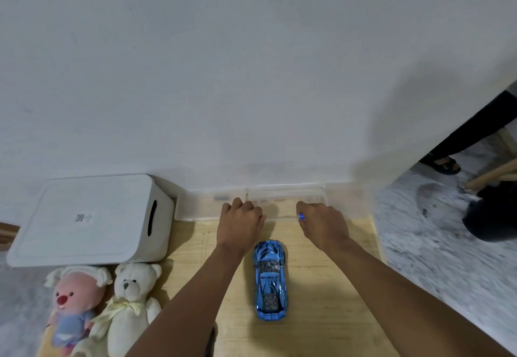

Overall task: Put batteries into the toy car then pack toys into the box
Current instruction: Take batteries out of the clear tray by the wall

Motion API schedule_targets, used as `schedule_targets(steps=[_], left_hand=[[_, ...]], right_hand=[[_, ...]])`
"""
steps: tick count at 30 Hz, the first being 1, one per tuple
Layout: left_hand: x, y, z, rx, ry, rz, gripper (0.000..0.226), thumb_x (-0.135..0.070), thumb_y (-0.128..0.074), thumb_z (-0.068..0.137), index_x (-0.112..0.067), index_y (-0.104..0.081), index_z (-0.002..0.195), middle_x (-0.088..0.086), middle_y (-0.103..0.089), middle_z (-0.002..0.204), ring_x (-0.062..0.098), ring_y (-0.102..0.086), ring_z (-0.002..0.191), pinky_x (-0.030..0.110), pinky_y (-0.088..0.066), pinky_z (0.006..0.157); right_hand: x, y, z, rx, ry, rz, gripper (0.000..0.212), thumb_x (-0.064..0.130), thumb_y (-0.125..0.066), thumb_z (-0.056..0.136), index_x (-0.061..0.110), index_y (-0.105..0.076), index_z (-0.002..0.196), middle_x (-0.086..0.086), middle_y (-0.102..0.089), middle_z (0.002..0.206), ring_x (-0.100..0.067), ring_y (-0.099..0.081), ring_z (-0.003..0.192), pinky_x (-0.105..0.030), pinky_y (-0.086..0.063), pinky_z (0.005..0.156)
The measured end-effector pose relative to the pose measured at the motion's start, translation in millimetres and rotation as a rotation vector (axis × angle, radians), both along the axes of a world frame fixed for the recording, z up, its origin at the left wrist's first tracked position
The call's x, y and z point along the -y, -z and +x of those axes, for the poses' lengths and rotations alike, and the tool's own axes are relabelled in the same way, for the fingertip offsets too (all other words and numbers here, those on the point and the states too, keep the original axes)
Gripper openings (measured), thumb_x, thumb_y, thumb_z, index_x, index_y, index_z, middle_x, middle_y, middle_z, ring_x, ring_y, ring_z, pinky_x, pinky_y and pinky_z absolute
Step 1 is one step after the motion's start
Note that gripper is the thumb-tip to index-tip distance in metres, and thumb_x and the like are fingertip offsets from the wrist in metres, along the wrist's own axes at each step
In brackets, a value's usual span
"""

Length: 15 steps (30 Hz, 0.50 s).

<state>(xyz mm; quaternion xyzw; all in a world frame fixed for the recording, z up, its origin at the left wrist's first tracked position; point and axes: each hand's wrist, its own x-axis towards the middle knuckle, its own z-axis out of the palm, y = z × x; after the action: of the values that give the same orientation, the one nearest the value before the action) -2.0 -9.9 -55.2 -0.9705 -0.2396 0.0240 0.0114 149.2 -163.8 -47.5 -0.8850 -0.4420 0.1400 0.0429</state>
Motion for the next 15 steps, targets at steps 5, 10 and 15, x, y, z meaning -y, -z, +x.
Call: schedule_targets(steps=[5,10,15], left_hand=[[1,4,-3,0.143,0.017,0.025,0.030,-0.042,-0.080,0.083,-0.019,-0.069,0.098,-0.001,-0.068,0.094,0.023,-0.063,0.086,0.039,-0.051,0.072],[10,3,-6,0.282,-0.022,-0.025,0.062,-0.033,-0.089,0.073,-0.020,-0.053,0.122,0.008,-0.055,0.113,0.025,-0.059,0.091,0.038,-0.058,0.072],[15,5,-4,0.250,-0.034,-0.064,0.070,-0.025,-0.089,0.074,-0.025,-0.048,0.131,0.007,-0.050,0.124,0.024,-0.058,0.098,0.037,-0.057,0.076]], right_hand=[[-2,2,3,-0.004,0.009,0.042,0.009,0.018,-0.054,0.095,0.021,-0.062,0.101,-0.001,-0.069,0.087,-0.029,-0.065,0.075,-0.030,-0.039,0.058],[4,0,0,-0.009,-0.028,0.118,0.014,0.027,-0.058,0.096,0.024,-0.056,0.109,0.004,-0.070,0.090,-0.026,-0.066,0.073,-0.029,-0.042,0.058],[22,3,-8,-0.129,-0.034,0.184,0.024,0.040,-0.064,0.093,0.023,-0.049,0.101,0.005,-0.062,0.076,-0.021,-0.060,0.064,-0.031,-0.051,0.057]])
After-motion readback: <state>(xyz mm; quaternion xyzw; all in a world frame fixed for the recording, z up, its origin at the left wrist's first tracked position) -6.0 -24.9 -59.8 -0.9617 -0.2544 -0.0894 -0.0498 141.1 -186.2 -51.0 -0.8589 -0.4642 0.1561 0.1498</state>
